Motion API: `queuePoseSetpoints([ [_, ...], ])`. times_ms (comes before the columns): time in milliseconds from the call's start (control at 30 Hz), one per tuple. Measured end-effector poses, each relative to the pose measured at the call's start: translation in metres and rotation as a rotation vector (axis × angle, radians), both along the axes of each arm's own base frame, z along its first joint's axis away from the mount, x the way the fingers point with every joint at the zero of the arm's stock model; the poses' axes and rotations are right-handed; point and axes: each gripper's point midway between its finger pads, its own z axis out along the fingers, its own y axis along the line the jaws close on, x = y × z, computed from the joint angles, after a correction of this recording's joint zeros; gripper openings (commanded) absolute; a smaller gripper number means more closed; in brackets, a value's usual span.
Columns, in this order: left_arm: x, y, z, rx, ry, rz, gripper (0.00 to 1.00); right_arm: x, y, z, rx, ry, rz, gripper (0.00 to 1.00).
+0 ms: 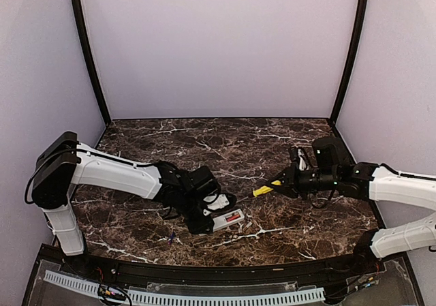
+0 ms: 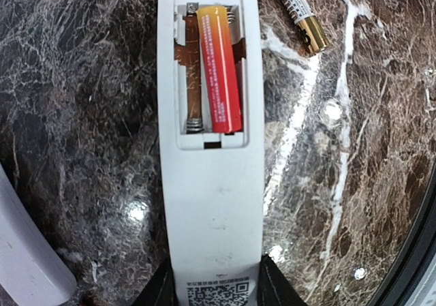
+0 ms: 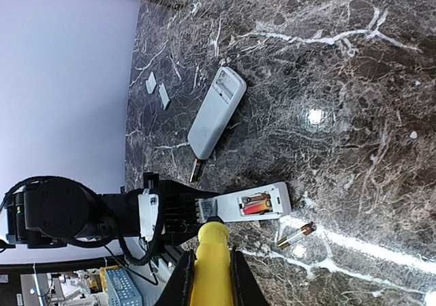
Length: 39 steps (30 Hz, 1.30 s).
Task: Unload the batteries from the remote control
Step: Remove the battery from the remote control without the battery cover.
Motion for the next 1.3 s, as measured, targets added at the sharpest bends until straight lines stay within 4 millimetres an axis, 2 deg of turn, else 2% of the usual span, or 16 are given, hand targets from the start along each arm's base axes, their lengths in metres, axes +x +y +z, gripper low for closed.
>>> queuePoseSetpoints([
  [100, 0.007, 0.005, 0.002, 0.021, -0.078, 0.01, 0.26, 0.0, -0.005, 0.0, -0.019, -0.013, -0.016, 0.0],
  [200, 0.022, 0.018, 0.007, 0.065, -0.182, 0.034, 0.26, 0.001, -0.009, 0.005, -0.024, -0.036, -0.023, 0.0],
  [400, 0.062, 0.045, 0.035, 0.174, -0.478, 0.051, 0.27, 0.003, -0.01, 0.018, -0.037, -0.087, -0.015, 0.0],
  [600, 0.083, 0.065, 0.06, 0.29, -0.711, 0.026, 0.28, 0.003, -0.01, 0.02, -0.039, -0.102, -0.005, 0.0],
  [800, 0.075, 0.06, 0.054, 0.264, -0.666, -0.005, 0.29, 0.0, -0.005, 0.015, -0.052, -0.107, 0.02, 0.0],
  [933, 0.054, 0.045, 0.041, 0.177, -0.534, -0.071, 0.28, -0.002, 0.004, 0.015, -0.049, -0.126, 0.043, 0.0],
  [1067, 0.032, 0.03, 0.039, 0.074, -0.411, -0.114, 0.28, -0.001, 0.015, 0.01, -0.079, -0.13, 0.07, 0.0],
  [1167, 0.022, 0.023, 0.036, 0.034, -0.348, -0.122, 0.28, -0.002, 0.026, 0.009, -0.101, -0.136, 0.093, 0.0],
  [1300, 0.008, 0.015, 0.027, 0.003, -0.251, -0.129, 0.28, -0.003, 0.029, 0.009, -0.121, -0.144, 0.094, 0.0],
])
